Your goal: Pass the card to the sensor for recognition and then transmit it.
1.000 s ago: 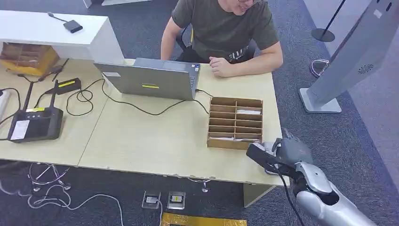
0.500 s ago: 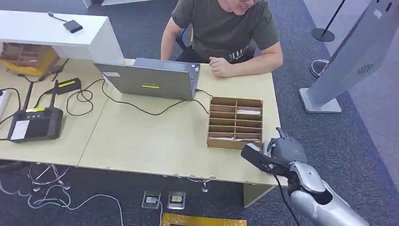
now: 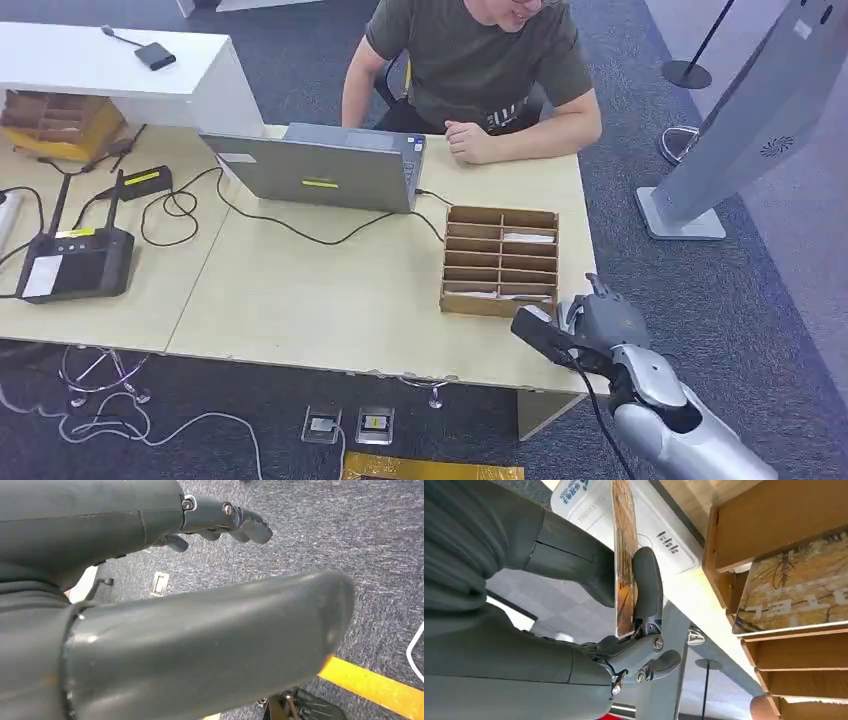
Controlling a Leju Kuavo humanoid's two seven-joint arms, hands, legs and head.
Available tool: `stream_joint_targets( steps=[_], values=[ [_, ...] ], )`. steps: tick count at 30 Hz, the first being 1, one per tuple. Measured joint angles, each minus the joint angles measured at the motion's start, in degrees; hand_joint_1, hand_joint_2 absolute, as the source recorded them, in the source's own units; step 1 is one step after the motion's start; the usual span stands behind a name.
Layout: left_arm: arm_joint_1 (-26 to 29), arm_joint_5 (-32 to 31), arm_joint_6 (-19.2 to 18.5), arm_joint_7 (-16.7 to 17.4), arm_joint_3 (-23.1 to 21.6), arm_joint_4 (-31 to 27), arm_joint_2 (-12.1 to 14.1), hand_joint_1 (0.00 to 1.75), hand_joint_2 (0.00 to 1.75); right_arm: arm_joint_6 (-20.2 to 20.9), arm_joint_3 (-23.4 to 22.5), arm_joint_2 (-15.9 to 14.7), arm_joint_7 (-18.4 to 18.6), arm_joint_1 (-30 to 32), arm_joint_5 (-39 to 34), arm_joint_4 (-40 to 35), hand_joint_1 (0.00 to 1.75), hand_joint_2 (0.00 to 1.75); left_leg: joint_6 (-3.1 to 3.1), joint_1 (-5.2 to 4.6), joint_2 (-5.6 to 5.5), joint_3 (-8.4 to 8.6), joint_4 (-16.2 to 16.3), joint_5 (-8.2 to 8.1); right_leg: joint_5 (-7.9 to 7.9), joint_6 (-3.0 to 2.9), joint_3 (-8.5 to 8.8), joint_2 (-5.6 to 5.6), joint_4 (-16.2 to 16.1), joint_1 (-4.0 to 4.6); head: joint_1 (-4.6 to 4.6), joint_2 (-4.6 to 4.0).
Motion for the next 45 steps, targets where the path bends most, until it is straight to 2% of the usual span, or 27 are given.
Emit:
stream_joint_targets(
  steps=[8,19,23,29,38,45],
  values=[
    [0.00,0.18,0.07,0.42,-0.26,0.00,0.07,0.00,0.00,-0.33,0.02,0.37,-1.11,-0.28,1.62,1.20,1.75,1.75,0.00,0.00,0.00,0.00,0.00,0.00,0.00,0.00,0.00,0.00,0.00,0.00,0.00,0.00],
    [-0.04,1.84,0.33,0.42,-0.92,-0.13,0.24,0.00,0.00,-1.55,-0.09,0.83,-0.11,-0.84,2.69,3.02,1.75,1.75,0.00,0.00,0.00,0.00,0.00,0.00,0.00,0.00,-0.01,0.01,0.00,0.00,0.00,0.00],
    [-0.04,2.36,0.37,0.42,-0.94,-0.13,0.35,0.00,0.00,0.05,-1.49,0.04,0.92,-2.35,4.35,3.10,1.75,1.75,0.00,0.00,0.01,0.03,0.01,0.00,0.00,0.00,0.00,0.01,0.00,0.00,0.00,0.00],
    [-0.05,2.12,0.33,0.39,-1.33,-0.13,0.54,0.00,0.00,0.90,-3.19,-1.00,2.97,-1.31,5.46,2.69,1.75,1.75,0.00,0.00,0.01,0.03,0.01,0.00,0.00,0.00,-0.01,0.01,-0.01,0.00,0.00,0.00],
    [-0.05,1.64,-0.17,0.40,-2.38,-0.11,0.81,0.00,0.00,2.32,-8.46,-4.94,4.22,5.38,6.51,-2.08,1.75,1.75,0.00,0.00,0.00,0.00,0.01,-0.01,0.00,0.00,-0.02,0.00,-0.02,0.00,0.00,0.00],
    [-0.13,1.51,-0.31,0.39,-2.82,-0.13,0.81,0.00,0.00,2.71,-11.83,-6.49,4.20,8.18,6.69,-5.03,1.75,1.75,0.00,0.00,0.03,0.03,0.01,0.00,0.00,0.00,-0.02,0.04,-0.01,0.00,-0.02,0.00]
  ],
)
